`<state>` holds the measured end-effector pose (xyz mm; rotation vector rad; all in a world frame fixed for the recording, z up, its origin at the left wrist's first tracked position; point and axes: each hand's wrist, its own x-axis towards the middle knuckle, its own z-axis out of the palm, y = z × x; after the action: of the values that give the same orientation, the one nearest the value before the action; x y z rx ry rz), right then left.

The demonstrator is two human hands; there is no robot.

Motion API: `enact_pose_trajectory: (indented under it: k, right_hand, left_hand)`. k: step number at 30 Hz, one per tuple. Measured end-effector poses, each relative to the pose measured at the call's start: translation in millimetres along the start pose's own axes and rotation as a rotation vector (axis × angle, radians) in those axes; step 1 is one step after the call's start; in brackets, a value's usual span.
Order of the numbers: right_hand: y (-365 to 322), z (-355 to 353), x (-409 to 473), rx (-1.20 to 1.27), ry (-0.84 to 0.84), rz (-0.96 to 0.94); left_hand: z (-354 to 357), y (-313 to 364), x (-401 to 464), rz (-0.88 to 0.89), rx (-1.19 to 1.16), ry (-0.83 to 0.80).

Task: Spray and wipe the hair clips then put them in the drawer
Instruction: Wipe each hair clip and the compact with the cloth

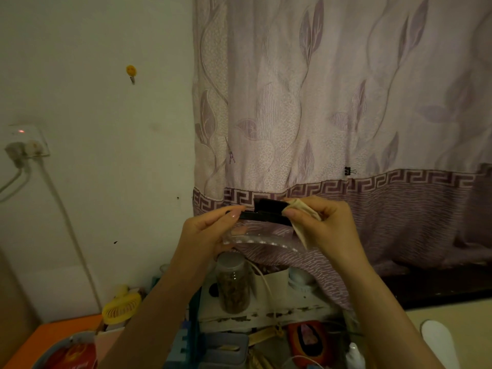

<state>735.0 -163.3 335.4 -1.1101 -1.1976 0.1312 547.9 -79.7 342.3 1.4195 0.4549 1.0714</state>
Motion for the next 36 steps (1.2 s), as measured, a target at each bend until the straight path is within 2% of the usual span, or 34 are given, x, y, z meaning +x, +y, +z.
enact_pose_trajectory:
  k: [7,17,27,36]
  right_hand:
    - [3.8,-15.1,-6.7,0.267,0.069,0.263]
    - [17.1,-2.6,-20.2,0.355,-0.125,0.494]
    - [13.3,6.6,-34.8,0.386,-0.255,0.465]
    - [24.0,14.6,-40.7,0.319,-0.157,0.377]
  left_hand:
    - [-15.8,-2.6,3.2,-0.019,0.022,0.017]
    - [-18.5,-10.4,4.8,-0.032,0.035,-0.006]
    - [-30.5,-16.6,6.5,-0.045,0.053,-0.029]
    - [-32.9,-19.8,13.9,-0.046,0.120,-0.052]
